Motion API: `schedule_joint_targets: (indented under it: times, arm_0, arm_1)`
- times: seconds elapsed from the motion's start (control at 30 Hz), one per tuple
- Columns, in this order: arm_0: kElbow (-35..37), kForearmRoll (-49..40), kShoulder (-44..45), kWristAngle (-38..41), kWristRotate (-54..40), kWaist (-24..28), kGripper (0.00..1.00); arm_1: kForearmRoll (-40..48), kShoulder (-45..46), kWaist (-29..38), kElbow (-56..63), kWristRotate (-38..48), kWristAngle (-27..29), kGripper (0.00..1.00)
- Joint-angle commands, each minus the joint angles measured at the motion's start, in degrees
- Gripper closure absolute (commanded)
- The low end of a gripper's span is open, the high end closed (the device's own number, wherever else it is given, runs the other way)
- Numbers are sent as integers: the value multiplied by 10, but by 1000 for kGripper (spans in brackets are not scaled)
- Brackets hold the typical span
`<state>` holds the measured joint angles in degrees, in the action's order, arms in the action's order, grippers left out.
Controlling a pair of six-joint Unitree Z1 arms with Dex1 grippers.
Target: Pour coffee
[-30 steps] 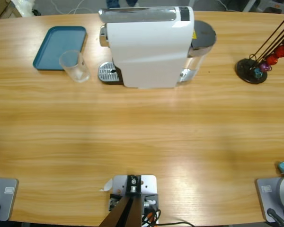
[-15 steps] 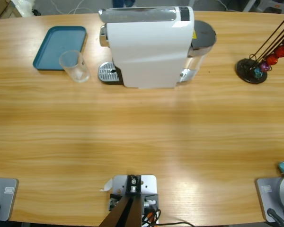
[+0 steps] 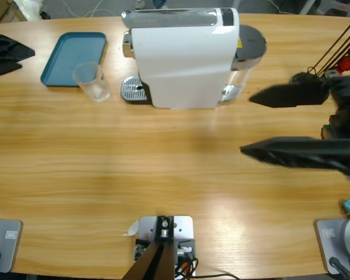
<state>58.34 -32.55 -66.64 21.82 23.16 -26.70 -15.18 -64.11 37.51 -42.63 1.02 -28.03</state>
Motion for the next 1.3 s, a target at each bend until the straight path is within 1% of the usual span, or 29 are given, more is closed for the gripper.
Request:
schedule_joint_targets:
  times: [0.03,0.1,0.13,0.17,0.23,0.27,0.3,0.33,0.37,0.4,0.47,0.5,0.53,0.57,0.67,0.7,0.73,0.77,0.83,1.0,1.1,1.17,1.2,1.3]
  arm_0:
    - [26,-52,24,-40,-63,-2,1]
    - [26,-47,25,-49,-104,-2,13]
    - [26,-46,20,-59,-120,-2,14]
    - [25,-45,14,-71,-137,-2,18]
    - [21,-46,13,-84,-189,-3,28]
    - [19,-46,17,-101,-210,-7,61]
    - [15,-45,17,-126,-219,-12,91]
    - [7,-39,15,-139,-223,-14,121]
    - [-13,-15,15,-136,-224,-15,124]
    - [-47,25,18,-133,-218,-18,124]
    - [-79,61,19,-130,-180,-25,139]
    - [-90,69,18,-115,-175,-30,174]
    - [-105,90,17,-105,-175,-35,199]
    - [-123,120,12,-103,-168,-37,195]
    - [-170,214,-15,-100,-145,-38,188]
    - [-175,230,-29,-100,-145,-38,232]
    - [-178,240,-42,-100,-145,-38,303]
    - [-180,248,-51,-101,-148,-38,316]
    - [-188,256,-52,-105,-168,-38,321]
    - [-211,271,-69,-172,-196,-38,312]
    - [-224,283,-79,-198,-197,-38,279]
    - [-229,308,-102,-201,-197,-36,266]
    - [-229,320,-122,-201,-197,-36,239]
    - [-228,340,-164,-201,-196,-36,234]
  arm_1:
    - [-247,-49,27,-114,-53,195,0]
    - [-255,-74,27,-121,-54,187,0]
    - [-245,-81,27,-121,-53,179,0]
    - [-225,-83,27,-118,-41,164,0]
    - [-218,-81,27,-94,14,128,0]
    - [-217,-80,26,-89,10,99,0]
    - [-224,-85,23,-97,-5,84,0]
    - [-229,-91,19,-99,-11,84,0]
    - [-224,-91,18,-92,-16,84,0]
    - [-220,-87,18,-85,-21,88,0]
    - [-216,-72,18,-82,-22,103,0]
    - [-217,-67,18,-81,-21,113,3]
    - [-217,-63,18,-81,-21,119,26]
    - [-217,-59,19,-80,-21,124,39]
    - [-217,-57,25,-80,-21,125,36]
    - [-218,-61,31,-80,-21,125,37]
    - [-219,-66,38,-80,-21,126,47]
    - [-219,-67,43,-79,-22,130,74]
    - [-220,-63,58,-73,-23,142,78]
    - [-232,-64,58,-83,-17,143,70]
    - [-230,-63,58,-82,-11,144,41]
    - [-225,-67,58,-79,-9,143,33]
    - [-223,-70,58,-78,-9,142,20]
    - [-217,-73,58,-75,-8,142,3]
